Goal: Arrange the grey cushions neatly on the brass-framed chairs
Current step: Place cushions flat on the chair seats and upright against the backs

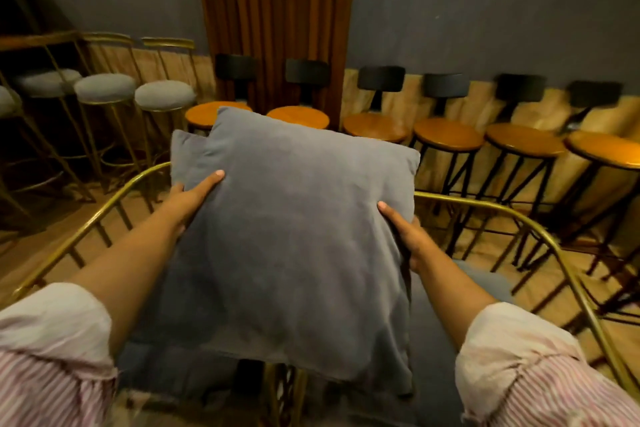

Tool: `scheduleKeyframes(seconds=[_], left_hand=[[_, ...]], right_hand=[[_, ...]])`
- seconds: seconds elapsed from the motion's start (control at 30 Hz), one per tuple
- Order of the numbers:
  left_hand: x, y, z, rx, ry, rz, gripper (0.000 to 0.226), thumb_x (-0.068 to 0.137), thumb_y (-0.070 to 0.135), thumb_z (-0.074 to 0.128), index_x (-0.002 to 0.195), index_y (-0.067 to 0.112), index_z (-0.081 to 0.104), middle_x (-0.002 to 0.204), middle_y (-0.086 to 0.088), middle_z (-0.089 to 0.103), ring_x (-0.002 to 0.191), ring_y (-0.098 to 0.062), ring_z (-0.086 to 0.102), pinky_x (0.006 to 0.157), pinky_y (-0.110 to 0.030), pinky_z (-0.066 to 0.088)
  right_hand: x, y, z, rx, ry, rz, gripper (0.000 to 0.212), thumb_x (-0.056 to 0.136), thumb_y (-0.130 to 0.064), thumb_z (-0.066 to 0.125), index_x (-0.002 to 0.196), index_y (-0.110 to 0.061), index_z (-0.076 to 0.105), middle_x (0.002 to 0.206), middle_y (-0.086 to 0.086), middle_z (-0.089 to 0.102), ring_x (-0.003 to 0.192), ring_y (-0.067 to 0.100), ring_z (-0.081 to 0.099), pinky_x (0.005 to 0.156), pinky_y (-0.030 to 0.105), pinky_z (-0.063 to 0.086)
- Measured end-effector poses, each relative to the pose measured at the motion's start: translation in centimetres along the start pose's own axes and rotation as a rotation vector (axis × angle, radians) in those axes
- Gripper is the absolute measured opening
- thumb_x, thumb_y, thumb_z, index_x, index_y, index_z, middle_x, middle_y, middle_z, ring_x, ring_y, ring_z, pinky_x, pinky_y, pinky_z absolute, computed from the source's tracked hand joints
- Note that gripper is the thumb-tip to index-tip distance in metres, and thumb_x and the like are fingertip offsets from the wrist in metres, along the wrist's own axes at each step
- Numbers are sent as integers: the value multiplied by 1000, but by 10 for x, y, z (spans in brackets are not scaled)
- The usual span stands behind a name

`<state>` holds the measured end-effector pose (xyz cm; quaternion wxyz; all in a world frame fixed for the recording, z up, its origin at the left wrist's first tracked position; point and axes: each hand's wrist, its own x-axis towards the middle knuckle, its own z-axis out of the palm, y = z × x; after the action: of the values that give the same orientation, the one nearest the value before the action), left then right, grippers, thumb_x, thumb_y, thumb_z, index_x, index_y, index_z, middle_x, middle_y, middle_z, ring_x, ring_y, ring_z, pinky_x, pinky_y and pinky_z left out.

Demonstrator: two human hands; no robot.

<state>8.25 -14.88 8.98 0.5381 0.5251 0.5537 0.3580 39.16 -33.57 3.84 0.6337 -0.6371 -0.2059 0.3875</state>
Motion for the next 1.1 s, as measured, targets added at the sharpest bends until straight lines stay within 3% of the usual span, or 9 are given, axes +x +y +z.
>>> scheduleKeyframes(seconds=[0.1, 0.2, 0.37, 0.47, 0.57, 0.7, 0.83, 0.97, 1.1], left_hand=[[-24, 4, 61, 49, -18, -47, 113, 63, 69, 68, 150, 11, 25, 155, -14, 32, 138, -38, 35, 111, -51, 30], [-32, 7, 112, 93, -115, -141, 135, 45, 79, 69, 150, 7, 23, 155, -17, 31, 137, -41, 36, 110, -57, 33], [-26, 17, 200, 194, -291, -193, 105, 72, 68, 60, 149, 7, 25, 158, -14, 26, 142, -38, 28, 113, -54, 24], [-11, 20, 251, 222, -384, -179, 97, 76, 66, 57, 149, 10, 27, 158, -10, 27, 143, -35, 28, 115, -51, 23], [16, 22, 297, 185, -438, -162, 109, 60, 74, 66, 146, 14, 37, 153, -11, 38, 138, -36, 37, 113, -52, 30], [57, 30, 357, 152, -439, -147, 96, 68, 66, 68, 142, 11, 43, 149, -11, 43, 136, -35, 40, 106, -43, 36], [111, 23, 412, 160, -485, -151, 132, 26, 82, 73, 136, 13, 51, 143, -10, 51, 131, -35, 47, 109, -52, 38], [137, 17, 452, 222, -565, -163, 122, 45, 74, 73, 147, 20, 34, 153, -5, 38, 141, -35, 32, 111, -59, 29], [162, -4, 476, 155, -629, -222, 137, 30, 76, 71, 150, 29, 24, 155, -1, 34, 140, -32, 35, 108, -60, 35]], right_hand=[[-9, -14, -64, -4, 88, 6, 136, 28, -70, 84, 144, -17, 36, 137, 2, 53, 120, 27, 55, 99, 44, 46], [-16, -26, -116, -4, 161, 32, 133, 24, -70, 83, 139, -13, 45, 134, 4, 57, 110, 25, 57, 86, 37, 43], [1, -39, -185, 28, 257, -4, 78, 71, -42, 79, 136, -13, 48, 121, 3, 58, 103, 22, 53, 84, 33, 38], [23, -45, -216, -31, 315, -17, 102, 48, -58, 85, 136, -19, 49, 126, -3, 58, 116, 26, 55, 88, 36, 42], [57, -54, -243, -37, 356, -75, 117, 30, -61, 87, 134, -20, 52, 126, 2, 63, 108, 23, 60, 90, 37, 47], [124, -71, -270, 7, 367, -38, 74, 70, -29, 81, 134, -14, 48, 115, 3, 57, 85, 17, 55, 77, 33, 41], [205, -72, -298, -1, 389, 27, 71, 75, -25, 76, 137, -15, 43, 123, 4, 53, 104, 28, 49, 84, 44, 40], [267, -66, -317, 18, 404, 71, 63, 84, -20, 68, 139, -19, 39, 136, 6, 45, 128, 37, 40, 101, 67, 31], [311, -43, -337, 84, 358, 24, 79, 70, -38, 80, 139, -22, 44, 139, 6, 53, 126, 29, 50, 86, 54, 47]])
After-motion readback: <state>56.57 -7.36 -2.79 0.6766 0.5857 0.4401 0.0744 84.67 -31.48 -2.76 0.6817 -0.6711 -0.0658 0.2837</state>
